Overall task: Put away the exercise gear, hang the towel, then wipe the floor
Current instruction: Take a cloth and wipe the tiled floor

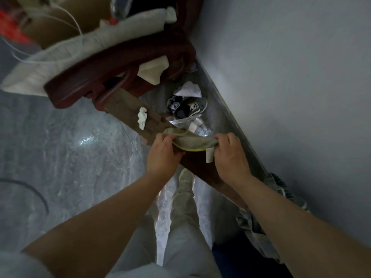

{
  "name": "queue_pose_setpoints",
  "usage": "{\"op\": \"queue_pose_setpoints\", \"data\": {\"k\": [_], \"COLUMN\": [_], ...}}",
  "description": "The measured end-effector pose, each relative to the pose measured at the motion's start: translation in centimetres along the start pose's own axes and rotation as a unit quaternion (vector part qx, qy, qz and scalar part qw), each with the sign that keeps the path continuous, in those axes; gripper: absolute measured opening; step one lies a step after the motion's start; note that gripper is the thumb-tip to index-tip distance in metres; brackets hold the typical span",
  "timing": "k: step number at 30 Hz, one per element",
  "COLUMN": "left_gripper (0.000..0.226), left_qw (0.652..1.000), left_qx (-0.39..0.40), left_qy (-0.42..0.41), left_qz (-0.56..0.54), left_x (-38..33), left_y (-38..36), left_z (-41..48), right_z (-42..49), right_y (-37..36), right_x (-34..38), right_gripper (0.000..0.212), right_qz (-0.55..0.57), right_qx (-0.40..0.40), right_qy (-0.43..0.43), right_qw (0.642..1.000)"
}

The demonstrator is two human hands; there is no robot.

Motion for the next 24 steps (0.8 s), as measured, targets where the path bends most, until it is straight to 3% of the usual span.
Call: {"op": "queue_pose_setpoints", "data": {"k": [4, 6, 11, 15, 18, 24], "left_gripper": [0.031, 0.025, 0.025, 0.023, 0.022, 0.034], "left_qw": [0.998, 0.997, 0.981, 0.967, 0.964, 0.967], "left_qx": [-0.06, -0.079, -0.14, -0.174, -0.214, -0.241], "left_qy": [0.016, -0.004, -0.077, -0.127, -0.093, 0.062], "left_qz": [-0.03, -0.011, 0.107, 0.135, 0.125, 0.058], "left_x": [-2.1, -2.3, -1.1, 1.1, 3.9, 10.9], "left_y": [4.1, 6.0, 10.8, 14.4, 16.3, 18.0], "left_z": [0.4, 0.1, -2.4, -6.3, -10.0, -17.9], "right_z": [-0.3, -0.7, -1.1, -0.8, -0.9, -3.0], "right_y": [3.2, 4.4, 6.7, 7.2, 6.4, 2.5], "right_x": [3.1, 4.4, 7.2, 10.8, 14.7, 23.5], "right_gripper": [0.027, 0.032, 0.042, 0.046, 0.046, 0.042], "right_qz": [-0.015, -0.061, -0.142, -0.187, -0.192, -0.225], "right_qx": [-0.038, -0.02, 0.02, 0.047, 0.077, 0.146], "right_qy": [0.079, 0.12, 0.179, 0.261, 0.345, 0.454], "right_qw": [0.996, 0.991, 0.973, 0.946, 0.915, 0.85]}}
Point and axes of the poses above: each hand's wrist, its own z-axis towards the middle knuckle, its own y-axis out of the back of the hand, x = y × z, the point moved 4 cm from there along z, towards the middle knuckle, and after that the axes turned 7 degrees about z, right-handed, at the moved point
